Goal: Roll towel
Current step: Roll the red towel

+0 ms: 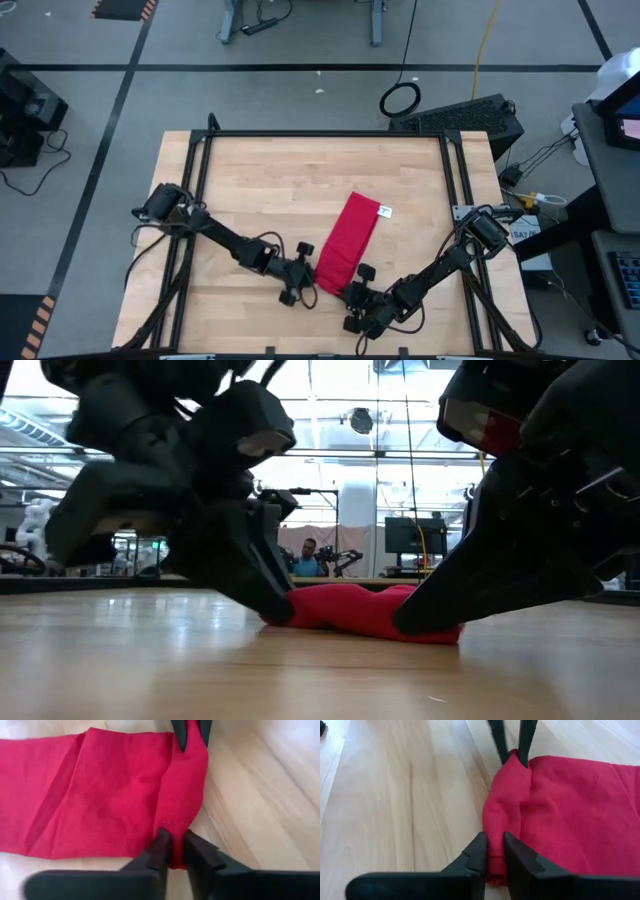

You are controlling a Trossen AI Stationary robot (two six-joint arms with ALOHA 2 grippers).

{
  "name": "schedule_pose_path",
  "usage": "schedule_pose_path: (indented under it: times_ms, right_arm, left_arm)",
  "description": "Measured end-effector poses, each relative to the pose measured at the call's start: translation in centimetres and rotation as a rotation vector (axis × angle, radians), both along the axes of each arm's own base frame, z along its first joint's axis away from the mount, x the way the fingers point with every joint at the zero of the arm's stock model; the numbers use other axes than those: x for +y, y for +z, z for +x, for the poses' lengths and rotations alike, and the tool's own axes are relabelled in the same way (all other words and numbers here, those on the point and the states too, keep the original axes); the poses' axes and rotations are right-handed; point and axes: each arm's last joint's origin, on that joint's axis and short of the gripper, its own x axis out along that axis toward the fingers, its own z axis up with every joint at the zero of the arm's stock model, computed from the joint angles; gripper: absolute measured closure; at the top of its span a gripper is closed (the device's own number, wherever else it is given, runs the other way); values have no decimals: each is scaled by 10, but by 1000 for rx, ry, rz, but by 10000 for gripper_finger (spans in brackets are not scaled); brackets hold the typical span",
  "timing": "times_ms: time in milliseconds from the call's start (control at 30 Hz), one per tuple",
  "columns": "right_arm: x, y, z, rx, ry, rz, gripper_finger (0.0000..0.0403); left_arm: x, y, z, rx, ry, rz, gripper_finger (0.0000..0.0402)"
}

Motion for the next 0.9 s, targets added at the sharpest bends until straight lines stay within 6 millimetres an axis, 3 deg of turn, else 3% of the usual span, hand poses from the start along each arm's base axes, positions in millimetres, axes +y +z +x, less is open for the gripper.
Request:
schedule_pose_path:
  times_ms: [100, 500, 667, 900]
  right_arm:
    - [0, 0, 0, 6, 24, -26, 346]
    - [9, 29, -10, 5, 188, -117, 243]
    - [17, 31, -15, -37, 183, -140, 234]
    - [30, 37, -9, -190, 211, -169, 234]
  left_arm:
    - [4, 0, 1, 32, 7, -55, 389]
    - [29, 6, 1, 302, 70, -485, 389]
    - [38, 6, 2, 417, 150, -663, 390]
    - [42, 4, 4, 431, 167, -694, 390]
